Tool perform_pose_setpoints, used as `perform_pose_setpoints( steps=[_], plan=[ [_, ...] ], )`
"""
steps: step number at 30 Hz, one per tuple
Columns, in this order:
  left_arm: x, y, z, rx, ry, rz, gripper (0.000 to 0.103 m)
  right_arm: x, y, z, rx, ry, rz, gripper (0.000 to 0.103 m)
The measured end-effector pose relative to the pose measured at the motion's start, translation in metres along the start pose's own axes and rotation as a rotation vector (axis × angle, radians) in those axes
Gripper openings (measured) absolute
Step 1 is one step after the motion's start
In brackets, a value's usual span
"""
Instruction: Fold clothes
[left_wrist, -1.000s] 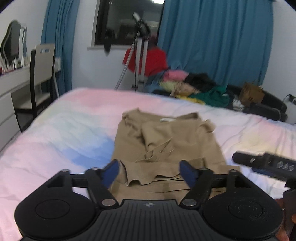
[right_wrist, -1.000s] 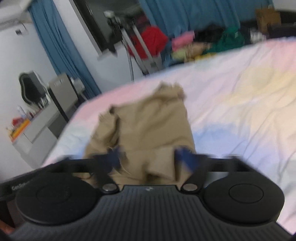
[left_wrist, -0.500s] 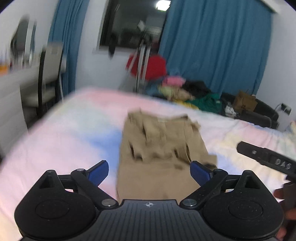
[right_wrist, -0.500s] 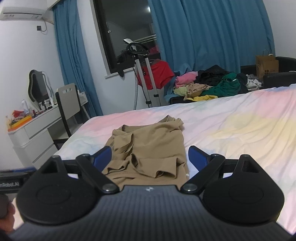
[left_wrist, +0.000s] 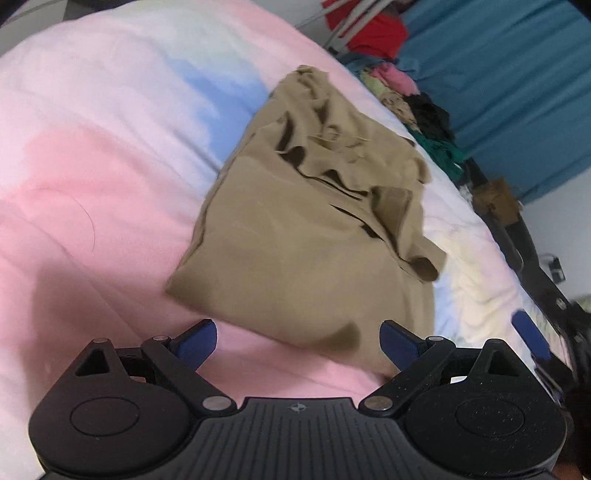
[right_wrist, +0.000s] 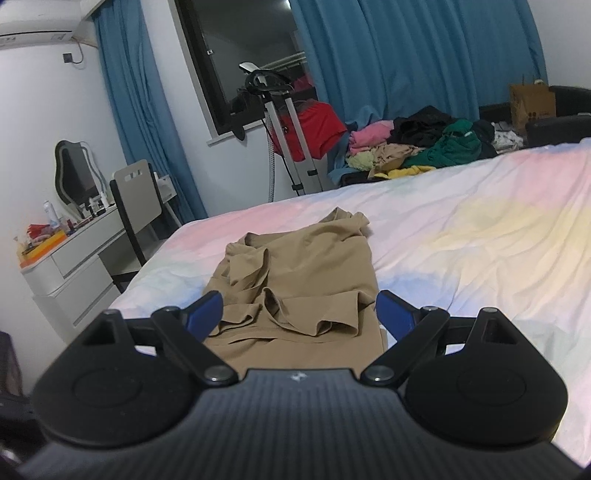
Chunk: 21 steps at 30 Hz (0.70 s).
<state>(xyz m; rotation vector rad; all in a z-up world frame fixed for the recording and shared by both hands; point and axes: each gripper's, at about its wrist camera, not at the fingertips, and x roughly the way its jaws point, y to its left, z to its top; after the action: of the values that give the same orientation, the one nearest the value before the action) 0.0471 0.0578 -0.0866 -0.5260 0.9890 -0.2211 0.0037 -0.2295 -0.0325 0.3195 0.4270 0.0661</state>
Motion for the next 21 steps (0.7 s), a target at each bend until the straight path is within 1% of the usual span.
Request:
perform_pose_setpoints(
  steps=[5,8,12,14,15,16,17,19,21],
  plan=[
    [0.02,0.009,0.005,-0.041,-0.009,0.018,0.096,0.004,-0.002,-0.001,0.012,0.015,0.004,0.091],
    [0.02,0.01,0.008,-0.064,-0.047,0.005,0.094,0.005,-0.005,-0.001,0.022,0.019,0.006,0.091],
    [0.012,0.015,0.01,-0.105,-0.12,-0.083,0.092,0.009,-0.008,-0.002,0.03,0.031,0.003,0.091],
    [0.011,0.016,0.011,-0.124,-0.137,-0.11,0.091,0.012,-0.009,-0.003,0.034,0.038,0.0,0.091],
    [0.013,0.017,0.011,-0.135,-0.134,-0.112,0.091,0.012,-0.009,-0.003,0.034,0.04,-0.002,0.091],
    [0.016,0.018,0.012,-0.143,-0.116,-0.095,0.09,0.013,-0.009,-0.003,0.033,0.042,-0.003,0.091],
    [0.02,0.019,0.012,-0.151,-0.097,-0.076,0.086,0.014,-0.01,-0.003,0.033,0.043,-0.006,0.091],
    [0.027,0.025,0.012,-0.173,-0.076,-0.052,0.076,0.015,-0.01,-0.004,0.032,0.046,-0.013,0.091],
    [0.031,0.028,0.013,-0.187,-0.075,-0.046,0.074,0.017,-0.011,-0.005,0.031,0.048,-0.021,0.091]
  ],
)
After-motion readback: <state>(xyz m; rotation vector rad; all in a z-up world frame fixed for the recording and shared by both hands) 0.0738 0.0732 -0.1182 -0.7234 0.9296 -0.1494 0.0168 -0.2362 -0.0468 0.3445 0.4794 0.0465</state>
